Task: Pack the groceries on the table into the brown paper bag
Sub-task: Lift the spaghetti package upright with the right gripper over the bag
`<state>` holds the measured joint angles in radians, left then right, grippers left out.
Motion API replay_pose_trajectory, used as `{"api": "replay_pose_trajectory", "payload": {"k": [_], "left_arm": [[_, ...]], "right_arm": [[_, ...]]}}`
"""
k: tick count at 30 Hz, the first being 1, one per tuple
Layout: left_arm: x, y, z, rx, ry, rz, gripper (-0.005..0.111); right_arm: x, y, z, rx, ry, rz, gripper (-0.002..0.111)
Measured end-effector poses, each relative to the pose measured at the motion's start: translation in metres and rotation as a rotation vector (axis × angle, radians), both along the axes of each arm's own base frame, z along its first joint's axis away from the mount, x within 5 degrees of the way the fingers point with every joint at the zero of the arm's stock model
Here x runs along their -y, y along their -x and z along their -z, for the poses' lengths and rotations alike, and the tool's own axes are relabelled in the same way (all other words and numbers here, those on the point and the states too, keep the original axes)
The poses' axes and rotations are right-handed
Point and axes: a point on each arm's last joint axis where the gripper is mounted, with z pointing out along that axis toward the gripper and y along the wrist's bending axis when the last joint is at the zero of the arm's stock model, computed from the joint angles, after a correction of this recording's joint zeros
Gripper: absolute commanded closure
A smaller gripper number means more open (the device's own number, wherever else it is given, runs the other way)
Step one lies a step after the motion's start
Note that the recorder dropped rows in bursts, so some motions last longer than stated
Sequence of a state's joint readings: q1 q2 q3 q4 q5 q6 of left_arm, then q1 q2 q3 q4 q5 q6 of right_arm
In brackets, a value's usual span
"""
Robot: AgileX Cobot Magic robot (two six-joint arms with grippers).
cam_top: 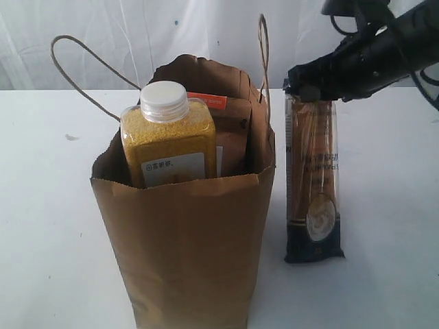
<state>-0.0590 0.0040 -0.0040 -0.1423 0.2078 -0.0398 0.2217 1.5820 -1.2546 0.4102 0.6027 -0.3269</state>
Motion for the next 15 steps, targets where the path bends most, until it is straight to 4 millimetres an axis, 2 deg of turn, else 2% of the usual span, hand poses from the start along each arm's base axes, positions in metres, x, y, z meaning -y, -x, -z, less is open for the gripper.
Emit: {"api": "replay_pose_trajectory", "payload": {"k": [3, 9, 11, 14, 15], "left_arm": [[0.000, 0.000, 0.000, 0.000, 0.000, 0.000, 0.107], [0.000, 0.000, 0.000, 0.000, 0.000, 0.000, 0.107], [0.000, 0.000, 0.000, 0.000, 0.000, 0.000, 0.107], [0.000, 0.000, 0.000, 0.000, 0.000, 0.000, 0.107], [0.000, 0.000, 0.000, 0.000, 0.000, 0.000, 0.107]], "right_arm": [[0.004, 0.019, -0.031, 0.083, -0.009, -0.013, 0.108], [0.010, 0.055, -0.076, 0.183, -0.019, -0.051, 0.108], [0.012, 0.069, -0.106, 0.252, -0.030, -0.068, 0.108], [0.005, 0.099, -0.165, 0.401, -0.047, -0.150, 0.108], [0.003, 0.106, -0.179, 0.435, -0.058, -0.172, 0.108]]}}
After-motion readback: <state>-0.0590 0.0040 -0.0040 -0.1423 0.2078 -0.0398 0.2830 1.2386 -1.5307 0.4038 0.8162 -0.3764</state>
